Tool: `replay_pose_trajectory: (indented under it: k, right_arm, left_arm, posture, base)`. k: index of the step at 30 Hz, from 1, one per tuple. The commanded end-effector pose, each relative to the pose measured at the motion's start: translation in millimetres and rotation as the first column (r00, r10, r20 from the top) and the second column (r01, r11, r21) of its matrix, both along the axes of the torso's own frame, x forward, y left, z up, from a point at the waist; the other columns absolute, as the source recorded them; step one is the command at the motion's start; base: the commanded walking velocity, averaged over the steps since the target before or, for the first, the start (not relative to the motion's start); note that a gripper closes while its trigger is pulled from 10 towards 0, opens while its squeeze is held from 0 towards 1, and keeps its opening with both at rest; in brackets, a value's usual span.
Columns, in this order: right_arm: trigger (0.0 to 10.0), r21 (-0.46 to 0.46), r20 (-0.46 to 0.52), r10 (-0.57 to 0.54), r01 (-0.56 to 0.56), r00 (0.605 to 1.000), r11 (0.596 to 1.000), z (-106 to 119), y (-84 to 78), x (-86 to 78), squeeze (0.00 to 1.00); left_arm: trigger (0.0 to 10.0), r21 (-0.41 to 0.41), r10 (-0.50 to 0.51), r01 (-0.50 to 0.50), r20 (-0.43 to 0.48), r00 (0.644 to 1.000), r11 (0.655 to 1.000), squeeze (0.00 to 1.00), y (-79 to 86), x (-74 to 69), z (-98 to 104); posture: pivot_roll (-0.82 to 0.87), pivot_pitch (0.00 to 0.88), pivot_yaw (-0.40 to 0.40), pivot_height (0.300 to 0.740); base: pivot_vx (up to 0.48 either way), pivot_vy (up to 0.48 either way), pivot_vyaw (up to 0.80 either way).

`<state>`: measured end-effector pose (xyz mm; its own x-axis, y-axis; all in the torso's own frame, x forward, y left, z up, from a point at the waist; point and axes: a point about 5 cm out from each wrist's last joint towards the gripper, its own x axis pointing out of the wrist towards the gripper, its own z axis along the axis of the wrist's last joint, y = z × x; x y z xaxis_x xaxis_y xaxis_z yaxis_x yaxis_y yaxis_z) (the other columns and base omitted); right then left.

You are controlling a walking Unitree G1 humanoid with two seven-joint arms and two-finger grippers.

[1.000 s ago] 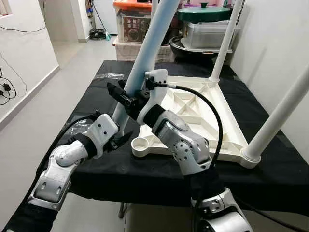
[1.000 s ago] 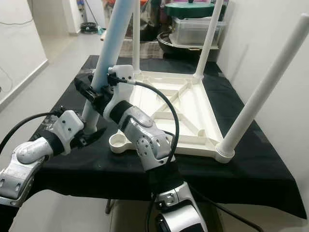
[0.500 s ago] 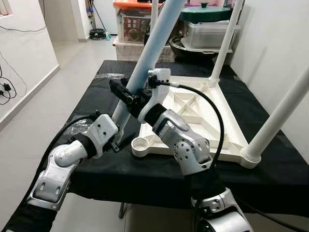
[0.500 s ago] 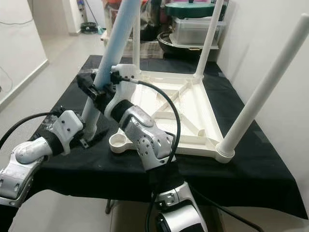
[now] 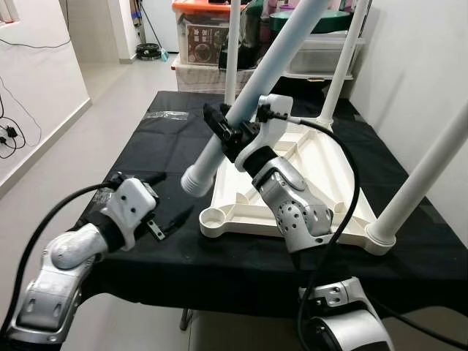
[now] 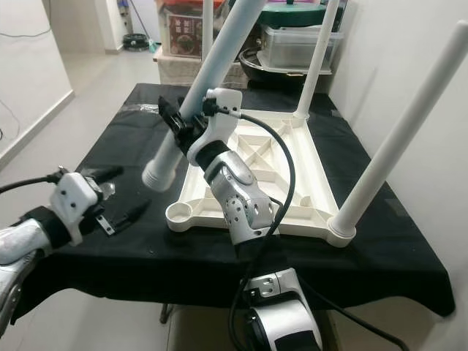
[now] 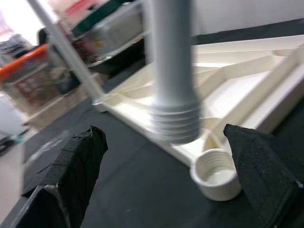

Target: Building children table

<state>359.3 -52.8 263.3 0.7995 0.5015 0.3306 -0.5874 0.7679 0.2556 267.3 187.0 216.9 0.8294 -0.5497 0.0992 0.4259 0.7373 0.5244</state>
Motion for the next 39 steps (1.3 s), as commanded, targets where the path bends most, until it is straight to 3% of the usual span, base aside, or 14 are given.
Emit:
replay_pose_trajectory:
  k: [1, 2, 3, 4, 5, 6, 8, 10, 20, 30, 39]
  right_arm:
    - [0.0, -0.039, 0.015, -0.05, 0.05, 0.999, 0.998, -1.4, -3.5, 2.9, 0.0]
    - [0.0, -0.039, 0.015, -0.05, 0.05, 0.999, 0.998, -1.4, -3.5, 2.9, 0.0]
    - [3.8, -0.075, 0.009, -0.079, 0.079, 0.997, 0.994, -6.8, -6.1, 4.5, 0.0]
    - [3.8, -0.075, 0.009, -0.079, 0.079, 0.997, 0.994, -6.8, -6.1, 4.5, 0.0]
    - [10.0, -0.106, 0.005, -0.102, 0.102, 0.995, 0.989, -11.8, -7.9, 5.1, 0.0]
    - [10.0, -0.106, 0.005, -0.102, 0.102, 0.995, 0.989, -11.8, -7.9, 5.1, 0.0]
    - [10.0, -0.154, -0.001, -0.152, 0.15, 0.988, 0.977, -21.1, -12.4, 5.5, 0.0]
    - [10.0, -0.165, 0.005, -0.178, 0.176, 0.984, 0.971, -22.9, -15.2, 5.8, 0.0]
    - [10.0, -0.194, 0.031, -0.165, 0.168, 0.986, 0.966, -26.7, -17.0, 3.2, 0.0]
    - [10.0, -0.246, 0.087, -0.138, 0.155, 0.987, 0.957, -29.1, -8.6, -1.7, 0.0]
    - [10.0, -0.184, 0.055, -0.132, 0.14, 0.99, 0.973, -26.0, -13.6, 0.3, 0.0]
  left_arm:
    - [10.0, -0.007, 0.072, -0.072, -0.01, 0.997, 0.997, 0.0, 7.9, -2.7, -1.6]
    - [10.0, -0.007, 0.072, -0.072, -0.01, 0.997, 0.997, 0.0, 7.9, -2.7, -1.6]
    - [10.0, -0.03, 0.124, -0.126, -0.044, 0.991, 0.992, 0.0, 11.3, -5.0, -9.3]
    - [10.0, -0.03, 0.124, -0.126, -0.044, 0.991, 0.992, 0.0, 11.3, -5.0, -9.3]
    - [10.0, -0.037, 0.17, -0.173, -0.076, 0.983, 0.984, 0.0, 13.7, -8.4, -18.9]
    - [10.0, -0.037, 0.17, -0.173, -0.076, 0.983, 0.984, 0.0, 13.7, -8.4, -18.9]
    - [10.0, -0.06, 0.228, -0.24, -0.155, 0.961, 0.969, 0.0, 9.7, -21.3, -43.5]
    - [10.0, -0.081, 0.235, -0.254, -0.188, 0.954, 0.964, 0.0, 4.7, -27.0, -52.1]
    - [10.0, -0.092, 0.323, -0.353, -0.244, 0.914, 0.931, 0.0, -4.9, -32.0, -76.1]
    - [10.0, -0.159, 0.331, -0.367, -0.211, 0.92, 0.917, 0.0, -19.0, -22.7, -67.0]
    - [10.0, -0.218, 0.342, -0.373, -0.166, 0.925, 0.902, 0.0, -22.4, -16.9, -58.3]
  posture:
    - [0.09, 0.0, -0.051, 0.74]
    - [0.09, 0.0, -0.051, 0.74]
    - [0.09, 0.0, -0.05, 0.74]
    - [0.09, 0.0, -0.05, 0.74]
    - [0.09, 0.0, -0.05, 0.74]
    - [0.09, 0.0, -0.05, 0.74]
    - [0.09, 0.0, -0.055, 0.74]
    - [0.09, 0.0, -0.057, 0.74]
    - [0.1, 0.0, -0.061, 0.74]
    - [0.09, 0.0, -0.057, 0.74]
    - [0.08, 0.0, -0.055, 0.74]
  base:
    - [0.0, 0.0, 0.0]
    - [0.0, 0.0, 0.0]
    - [0.0, 0.0, 0.0]
    - [0.0, 0.0, 0.0]
    - [0.0, 0.0, 0.0]
    - [0.0, 0.0, 0.0]
    - [0.0, 0.0, 0.0]
    - [0.0, 0.0, 0.0]
    - [0.0, 0.0, 0.0]
    - [0.0, -0.349, 0.64]
    - [0.0, -0.213, 0.36]
